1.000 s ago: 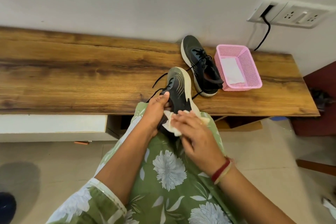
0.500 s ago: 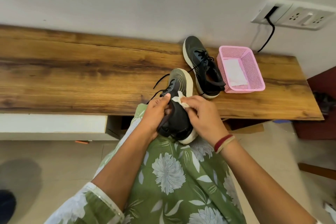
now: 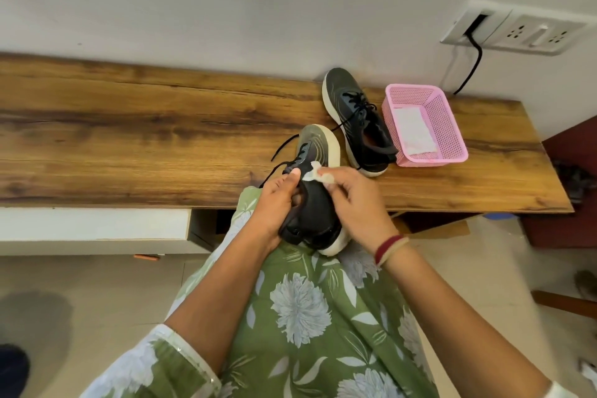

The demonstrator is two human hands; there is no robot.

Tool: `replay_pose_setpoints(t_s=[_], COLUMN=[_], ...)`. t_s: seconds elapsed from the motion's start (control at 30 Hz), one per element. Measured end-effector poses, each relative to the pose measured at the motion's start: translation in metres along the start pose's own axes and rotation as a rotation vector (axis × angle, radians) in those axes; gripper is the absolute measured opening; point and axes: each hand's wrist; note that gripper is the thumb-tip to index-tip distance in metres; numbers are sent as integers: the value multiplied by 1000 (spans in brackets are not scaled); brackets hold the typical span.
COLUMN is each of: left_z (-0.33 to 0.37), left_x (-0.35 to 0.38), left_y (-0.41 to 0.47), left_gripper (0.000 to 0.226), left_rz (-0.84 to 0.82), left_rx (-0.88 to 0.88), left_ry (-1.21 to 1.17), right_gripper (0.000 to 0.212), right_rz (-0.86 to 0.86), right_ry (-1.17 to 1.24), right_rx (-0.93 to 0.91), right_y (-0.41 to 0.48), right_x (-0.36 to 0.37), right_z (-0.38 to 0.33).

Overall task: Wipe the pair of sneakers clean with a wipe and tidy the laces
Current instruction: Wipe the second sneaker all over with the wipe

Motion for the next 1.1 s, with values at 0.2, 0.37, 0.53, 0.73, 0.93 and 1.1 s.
replay_pose_setpoints(t_s=[0.2,0.37,0.53,0.73,0.93,1.1], left_z=[1,4,5,6,8,10], left_x=[3,2,3,8,8,9], left_y=[-3,-2,-4,-7,-6,-14], left_gripper=[48,39,39,46,43,42], left_rz=[-25,3,21,-4,51,14], left_rx=[32,-6,-3,28,19,57], left_ry=[-9,-6,-1,11,-14,3], right_gripper=[27,20,27,22,18,21], right_rz=[-27,-39,16,-48,31,32], right_ry=[-133,375,-140,-145,132,-82], right_rx=[-162,88,-60,-181,-8,-130], right_y=[-40,-14,-3,-37,-11,-33], right_x=[0,-22,-1,-9,-16,-1], right_z=[11,3,-1,10,9,14])
Point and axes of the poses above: each hand's wrist, its own y-axis towards the middle knuckle, its own x-axis out of the palm, z = x × y, and after that the axes turned 14 degrees about x, right-handed
